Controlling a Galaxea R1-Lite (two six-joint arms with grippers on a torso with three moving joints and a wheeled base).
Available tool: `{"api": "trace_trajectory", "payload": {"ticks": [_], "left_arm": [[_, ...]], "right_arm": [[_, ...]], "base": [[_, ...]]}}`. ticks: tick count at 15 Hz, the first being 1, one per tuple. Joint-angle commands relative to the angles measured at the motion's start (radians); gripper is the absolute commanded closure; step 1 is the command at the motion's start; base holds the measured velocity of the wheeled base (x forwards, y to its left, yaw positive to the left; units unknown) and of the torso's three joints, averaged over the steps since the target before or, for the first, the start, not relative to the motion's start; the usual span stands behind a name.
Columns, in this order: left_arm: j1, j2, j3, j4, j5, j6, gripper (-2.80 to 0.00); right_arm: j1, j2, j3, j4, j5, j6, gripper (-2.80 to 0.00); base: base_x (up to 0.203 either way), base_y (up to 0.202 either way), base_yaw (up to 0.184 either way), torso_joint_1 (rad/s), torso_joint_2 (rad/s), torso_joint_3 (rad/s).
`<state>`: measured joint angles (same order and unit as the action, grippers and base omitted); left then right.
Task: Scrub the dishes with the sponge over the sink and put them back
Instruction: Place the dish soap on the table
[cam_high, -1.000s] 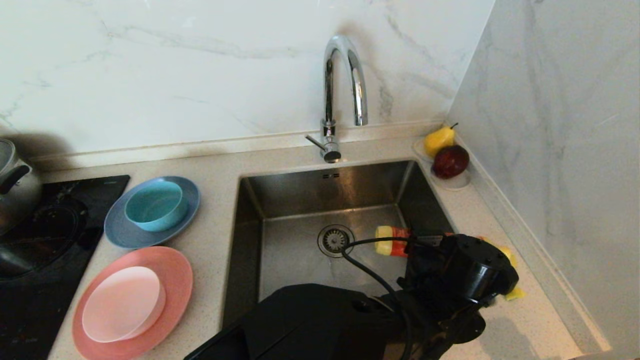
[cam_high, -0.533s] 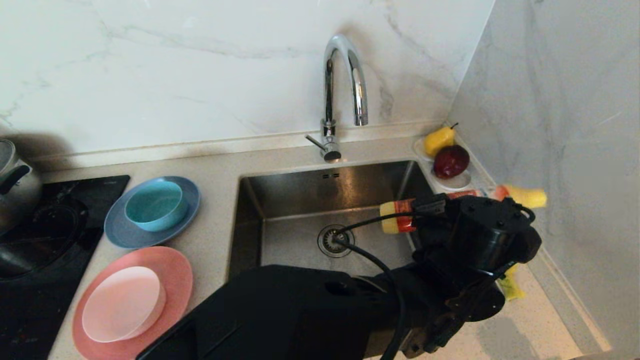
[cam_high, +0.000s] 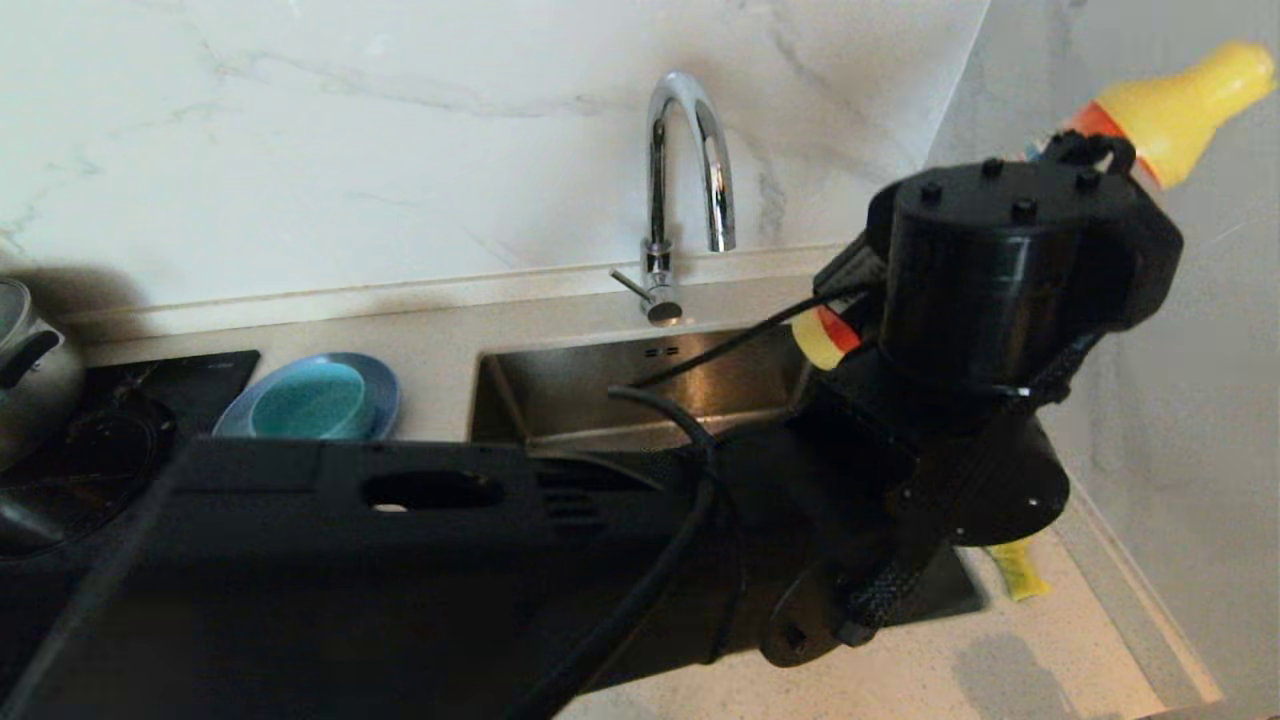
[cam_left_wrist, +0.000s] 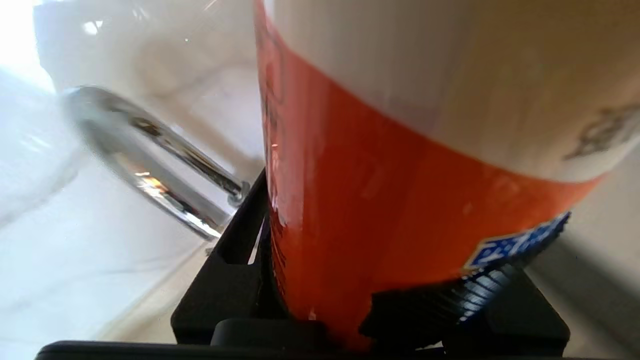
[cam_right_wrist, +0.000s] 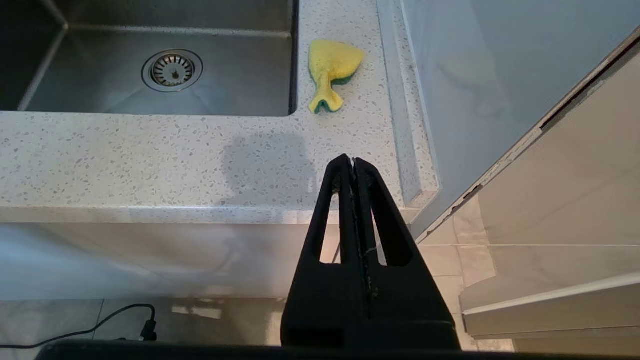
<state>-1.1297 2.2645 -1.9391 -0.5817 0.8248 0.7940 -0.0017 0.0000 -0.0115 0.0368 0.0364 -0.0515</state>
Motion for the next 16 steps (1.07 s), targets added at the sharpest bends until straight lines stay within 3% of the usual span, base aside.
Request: {"api": "trace_trajectory", "payload": {"ticks": [1,3,10,13,16], "left_arm": [[-0.006,-0.077,-0.001,0.004,-0.018,-0.087,0.00],[-0.006,-0.108,-0.001,0.014,-0.033,-0.140,0.00],[0.028,-0.312,0.000,0.072,-0.065,-0.203,0.00],[0.077,-0.388,0.000,0.147,-0.065,-0.249,0.00],[0.175,-0.471,0.001,0.237,-0.067,-0.320,0.00]], "right_arm": [[0.000,0.000,0.001,0.000,0.000,-0.001,0.00],[0.000,0.000,-0.001,0.000,0.000,-0.001,0.00],[0.000,0.000,0.001,0.000,-0.001,-0.001,0.00],[0.000,0.001,0.000,0.000,0.000,-0.001,0.00],[0.000,0.000,0.001,0.000,0.000,-0.001,0.00]], "base": [[0.000,0.000,0.000,0.000,0.00,0.000],[0.000,0.000,0.000,0.000,0.00,0.000],[0.000,0.000,0.000,0.000,0.00,0.000],[0.000,0.000,0.000,0.000,0.00,0.000],[0.000,0.000,0.000,0.000,0.00,0.000]]}}
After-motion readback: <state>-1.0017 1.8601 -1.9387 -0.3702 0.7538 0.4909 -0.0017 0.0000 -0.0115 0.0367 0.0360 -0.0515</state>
